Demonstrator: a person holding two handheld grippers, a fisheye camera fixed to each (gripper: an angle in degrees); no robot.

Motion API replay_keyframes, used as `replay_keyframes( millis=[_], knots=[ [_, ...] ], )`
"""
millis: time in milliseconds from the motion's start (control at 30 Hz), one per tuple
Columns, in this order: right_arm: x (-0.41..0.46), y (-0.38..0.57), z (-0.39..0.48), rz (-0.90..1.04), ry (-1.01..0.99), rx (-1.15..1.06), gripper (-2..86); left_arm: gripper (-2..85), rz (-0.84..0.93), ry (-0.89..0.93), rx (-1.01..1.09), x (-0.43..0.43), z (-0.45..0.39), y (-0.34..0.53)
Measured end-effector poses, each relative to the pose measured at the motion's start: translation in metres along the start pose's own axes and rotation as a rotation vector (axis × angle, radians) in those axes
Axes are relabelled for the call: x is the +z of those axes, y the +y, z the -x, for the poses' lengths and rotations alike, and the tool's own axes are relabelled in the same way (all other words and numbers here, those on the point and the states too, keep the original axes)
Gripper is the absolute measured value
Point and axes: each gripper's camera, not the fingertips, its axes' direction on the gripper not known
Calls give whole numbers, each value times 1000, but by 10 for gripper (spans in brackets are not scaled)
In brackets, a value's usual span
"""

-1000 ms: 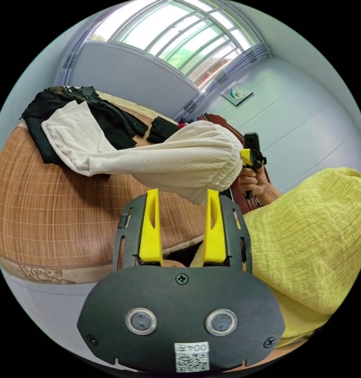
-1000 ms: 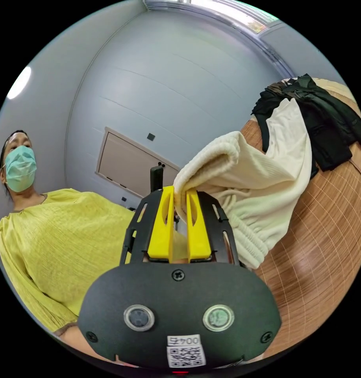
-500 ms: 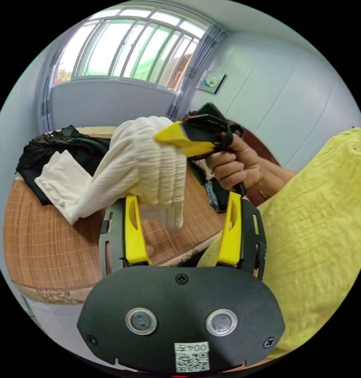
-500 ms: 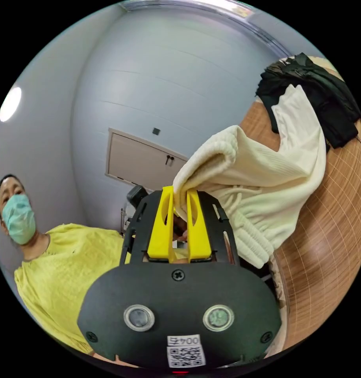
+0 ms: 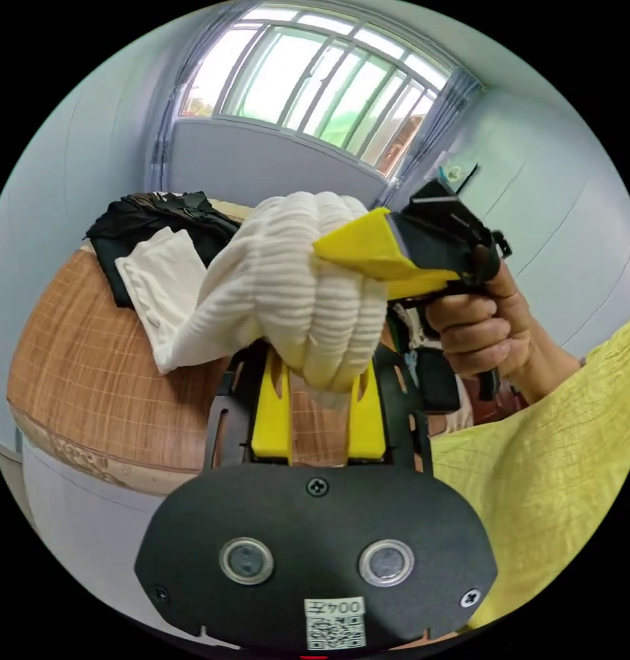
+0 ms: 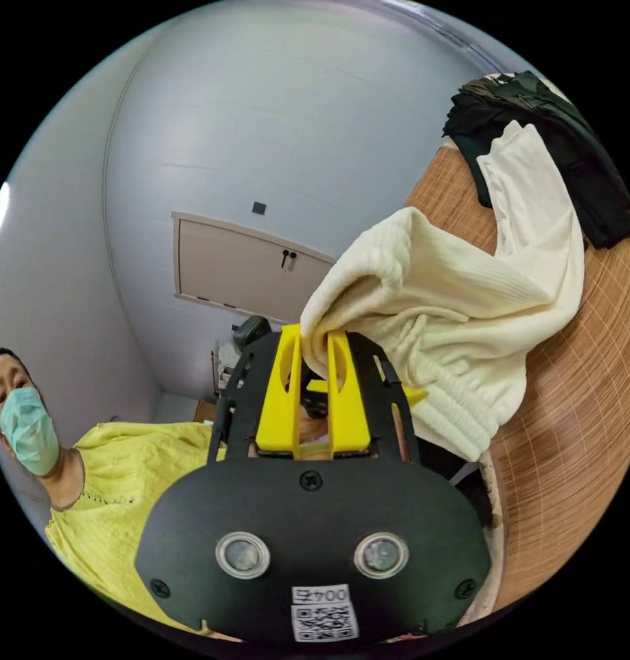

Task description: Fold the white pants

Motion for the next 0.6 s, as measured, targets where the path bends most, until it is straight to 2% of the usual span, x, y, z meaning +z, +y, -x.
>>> replay_keyframes(
  millis=[200,300,433,600],
  knots=[
    [-47,53,-5,-188,-191,41,101,49,-125,404,-281,-8,105,-6],
    [-71,93,-6,-317,-201,84,130,47,-178,489,-429,-11,149,-6],
    [-89,154,-19,-423,-185,263,204,47,-292,662,-651,-10,204,3],
    [-72,209,-26,-445,-191,443,229,46,-284,749,-704,-5,235,-13]
  ],
)
